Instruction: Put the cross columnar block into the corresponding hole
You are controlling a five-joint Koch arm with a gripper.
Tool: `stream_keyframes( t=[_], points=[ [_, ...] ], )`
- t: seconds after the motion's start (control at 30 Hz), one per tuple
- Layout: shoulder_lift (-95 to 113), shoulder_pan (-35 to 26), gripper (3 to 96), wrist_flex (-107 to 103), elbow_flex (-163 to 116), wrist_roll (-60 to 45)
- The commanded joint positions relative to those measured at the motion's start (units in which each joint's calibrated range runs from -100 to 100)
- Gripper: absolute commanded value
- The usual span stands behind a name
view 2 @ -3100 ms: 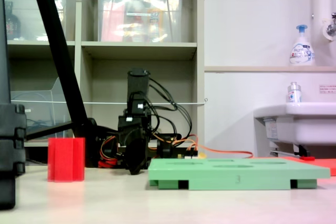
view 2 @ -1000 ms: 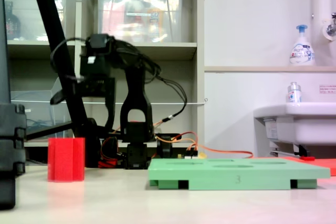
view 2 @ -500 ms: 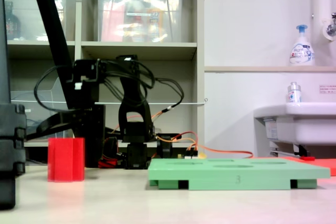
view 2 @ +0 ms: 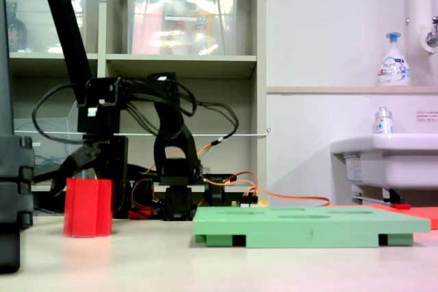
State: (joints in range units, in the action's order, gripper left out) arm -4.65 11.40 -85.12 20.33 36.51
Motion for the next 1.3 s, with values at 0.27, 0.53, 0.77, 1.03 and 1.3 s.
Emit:
stream_keyframes(
  t=[0.27,0.53,0.77,1.03,1.3],
  points=[
    [8.0,0.0,35.4,-6.5,-0.5,-0.4],
    [26.2,-3.3,33.6,-14.9,2.2,6.7],
    [35.0,-11.9,33.6,-14.9,7.9,14.8],
    [22.7,-23.3,33.8,-14.9,21.0,23.0],
    [13.3,-26.2,33.8,-14.9,24.3,26.1]
  ],
)
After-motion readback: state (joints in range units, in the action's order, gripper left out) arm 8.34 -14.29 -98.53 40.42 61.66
